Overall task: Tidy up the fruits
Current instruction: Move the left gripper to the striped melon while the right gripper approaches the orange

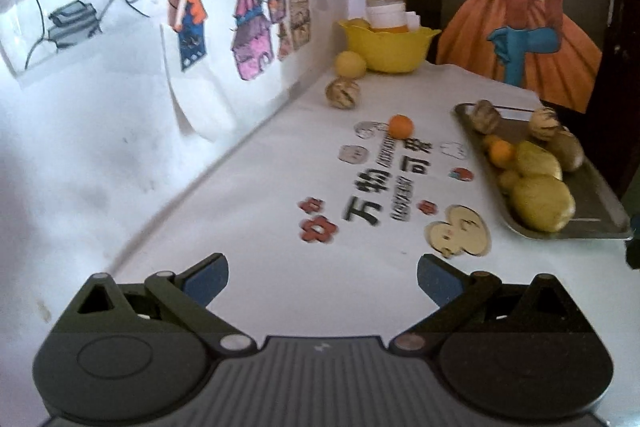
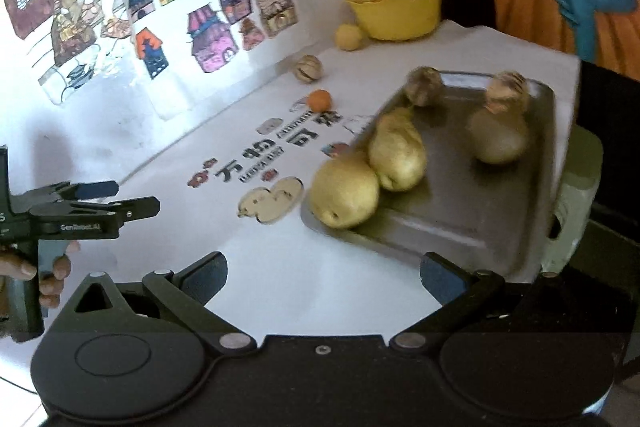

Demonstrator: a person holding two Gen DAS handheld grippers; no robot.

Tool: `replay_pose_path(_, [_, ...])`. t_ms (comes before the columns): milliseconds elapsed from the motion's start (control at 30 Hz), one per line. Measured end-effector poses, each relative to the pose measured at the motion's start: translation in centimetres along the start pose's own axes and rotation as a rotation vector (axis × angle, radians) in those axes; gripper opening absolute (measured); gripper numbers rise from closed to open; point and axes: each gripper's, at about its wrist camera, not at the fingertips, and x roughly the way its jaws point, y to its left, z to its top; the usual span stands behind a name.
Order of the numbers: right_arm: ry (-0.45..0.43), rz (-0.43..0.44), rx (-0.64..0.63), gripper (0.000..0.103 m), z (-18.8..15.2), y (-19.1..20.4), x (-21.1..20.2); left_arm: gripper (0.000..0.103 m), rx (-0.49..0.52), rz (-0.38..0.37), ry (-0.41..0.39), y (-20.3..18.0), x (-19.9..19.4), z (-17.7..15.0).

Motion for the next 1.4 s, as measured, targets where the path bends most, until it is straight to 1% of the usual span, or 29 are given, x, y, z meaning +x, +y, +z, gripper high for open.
replay_pose_path(133, [-0.005,0.002,-0.086,0.102,2.4,1.0,1.0,0.103,0.034,0.039,-0.006,0.8,1.0,1.7])
replay_pose_path(267, [0.009,0.008,-0.174,0.102,4.4,1.4,2.4,0.103,0.071,0.074,-0.043,1.2,2.2,4.2])
replay_pose_path(367, [0.004,0.006,-0.251,0.102,5.8,1.3,3.6,0.103,0.088,0.067,-0.084,1.3,3.3,6.4])
replay_pose_path(500, [-0.024,0.055,-0.319,0.102,8.8,0.9,5.4,0.103,0.125,0.026,-0.168,0.8,5.4,9.7])
replay_pose_path(600, [-0.042,0.093,-0.374,0.102,11.2,0.7,7.2,0.103,0.182,0.027,-0.207,0.1,7.8,12.0])
replay_pose_path(700, [-0.023,0.102,-0.445,0.102,13.1,0.7,9.9,0.103,0.210,0.035,-0.189,-0.6,11.3,13.8])
replay_pose_path(767, [-0.025,0.097,-0.484,0.102,13.7,0.6,11.5,0.103,0.222,0.032,-0.175,-0.9,13.7,14.4])
replay_pose_path(867, [0.001,0.105,-0.526,0.097,14.5,0.6,14.2,0.103,0.231,0.024,-0.157,-1.2,16.8,15.0])
replay_pose_path(933, [0.021,0.102,-0.536,0.094,15.1,0.6,16.0,0.103,0.212,0.007,-0.145,-1.0,18.4,15.3])
replay_pose_path(1000, [0.032,0.115,-0.546,0.086,15.5,0.7,17.5,0.103,0.197,-0.018,-0.144,-0.9,19.7,15.5])
replay_pose_path(1033, [0.035,0.112,-0.552,0.085,15.7,0.7,18.1,0.103,0.198,-0.026,-0.140,-0.9,20.3,15.6])
replay_pose_path(1100, [0.048,0.112,-0.564,0.080,16.0,0.9,19.4,0.103,0.216,-0.030,-0.132,-1.1,21.4,15.8])
replay_pose_path(1233, [0.075,0.123,-0.574,0.075,16.5,0.9,21.5,0.102,0.229,-0.035,-0.124,-1.3,23.4,16.3])
replay_pose_path(1400, [0.118,0.101,-0.563,0.067,16.8,0.6,23.7,0.102,0.219,-0.036,-0.107,-1.1,25.4,16.6])
